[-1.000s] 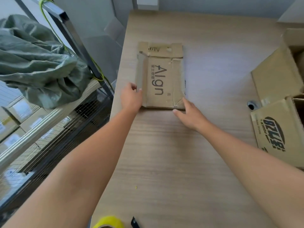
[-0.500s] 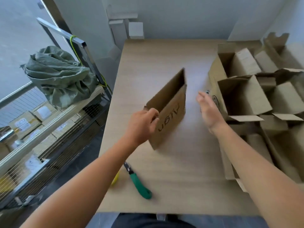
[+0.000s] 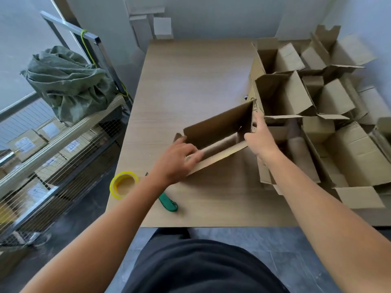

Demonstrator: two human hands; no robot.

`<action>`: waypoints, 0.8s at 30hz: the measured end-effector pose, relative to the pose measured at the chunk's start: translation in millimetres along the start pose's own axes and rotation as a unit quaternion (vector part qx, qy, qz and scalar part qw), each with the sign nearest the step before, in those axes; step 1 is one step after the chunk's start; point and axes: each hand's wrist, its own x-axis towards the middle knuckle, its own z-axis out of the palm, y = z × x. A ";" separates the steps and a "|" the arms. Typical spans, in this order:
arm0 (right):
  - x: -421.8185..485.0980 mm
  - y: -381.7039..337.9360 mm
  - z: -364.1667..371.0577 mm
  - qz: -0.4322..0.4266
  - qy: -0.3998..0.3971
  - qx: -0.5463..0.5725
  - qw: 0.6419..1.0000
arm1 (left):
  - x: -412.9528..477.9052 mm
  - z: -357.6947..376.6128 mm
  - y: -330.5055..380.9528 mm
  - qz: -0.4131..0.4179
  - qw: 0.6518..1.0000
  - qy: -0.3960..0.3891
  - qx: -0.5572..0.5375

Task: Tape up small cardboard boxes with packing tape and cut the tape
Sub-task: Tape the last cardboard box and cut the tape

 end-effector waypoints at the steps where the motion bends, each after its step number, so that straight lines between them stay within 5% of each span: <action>1: -2.5 1.4 -0.4 -0.008 -0.001 -0.025 1.000 | 6.2 -0.2 0.7 -0.049 0.998 0.026 -0.012; 4: -4.0 5.2 2.7 -0.041 -0.014 -0.108 0.993 | 19.3 -1.0 1.3 -0.160 0.985 0.066 0.001; 9: 0.2 7.4 12.1 -0.064 -0.058 -0.196 0.977 | 31.9 6.6 5.7 -0.081 0.996 0.028 -0.013; 13: 3.3 10.2 11.4 -0.119 -0.054 -0.252 0.959 | 41.8 -4.9 -9.9 -0.095 0.990 0.087 -0.063; 15: 6.4 13.7 6.4 -0.145 -0.126 -0.249 0.949 | 46.8 -19.1 -25.5 -0.121 0.984 0.100 -0.089; 20: 20.2 31.6 -5.2 -0.227 -0.230 -0.328 0.888 | 40.0 -32.5 -51.8 -0.141 0.986 -0.016 -0.088; 24: 27.5 33.4 1.1 -0.257 -0.151 -0.217 0.929 | 27.6 -33.9 -54.1 -0.091 0.986 -0.018 -0.139</action>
